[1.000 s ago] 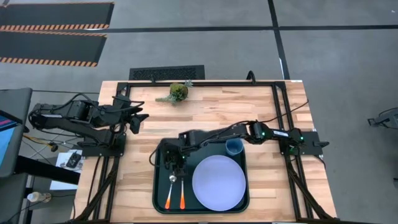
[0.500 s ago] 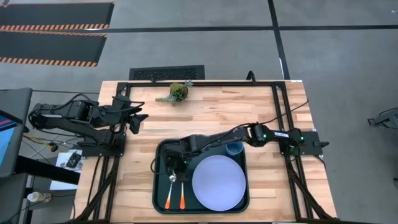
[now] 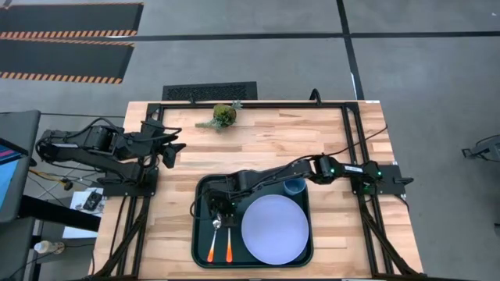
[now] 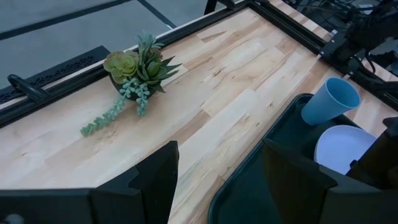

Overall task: Pick and place plate/cup/fork/spoon on tray
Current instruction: Put the orange fork on the black tray to the left of the fork

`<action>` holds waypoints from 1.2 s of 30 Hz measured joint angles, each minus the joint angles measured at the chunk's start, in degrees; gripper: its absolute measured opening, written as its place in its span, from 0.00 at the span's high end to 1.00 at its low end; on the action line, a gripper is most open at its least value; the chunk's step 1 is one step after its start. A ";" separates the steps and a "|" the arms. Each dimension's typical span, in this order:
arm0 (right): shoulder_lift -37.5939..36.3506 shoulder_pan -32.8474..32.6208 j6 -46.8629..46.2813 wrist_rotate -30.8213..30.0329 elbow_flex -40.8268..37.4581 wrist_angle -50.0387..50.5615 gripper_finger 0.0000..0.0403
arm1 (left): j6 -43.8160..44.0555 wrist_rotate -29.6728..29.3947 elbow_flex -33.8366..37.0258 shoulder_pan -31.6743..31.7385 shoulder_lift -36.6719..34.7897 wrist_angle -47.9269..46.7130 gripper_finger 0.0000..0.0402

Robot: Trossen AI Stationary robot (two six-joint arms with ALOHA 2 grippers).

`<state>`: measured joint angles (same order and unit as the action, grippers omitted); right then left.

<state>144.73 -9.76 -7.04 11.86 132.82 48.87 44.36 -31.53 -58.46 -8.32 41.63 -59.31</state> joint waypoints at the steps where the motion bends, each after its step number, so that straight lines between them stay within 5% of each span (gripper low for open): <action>1: 0.09 -0.04 -0.01 0.00 -0.23 0.17 0.96 | 0.01 0.01 0.00 0.00 0.02 0.00 0.47; 36: 0.08 -0.33 -0.62 1.64 -3.46 -4.70 0.97 | 0.66 -0.49 0.00 0.00 0.00 -0.37 0.47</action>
<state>144.81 -10.09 -7.66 13.50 129.36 44.16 45.02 -32.02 -58.46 -8.32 41.63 -59.68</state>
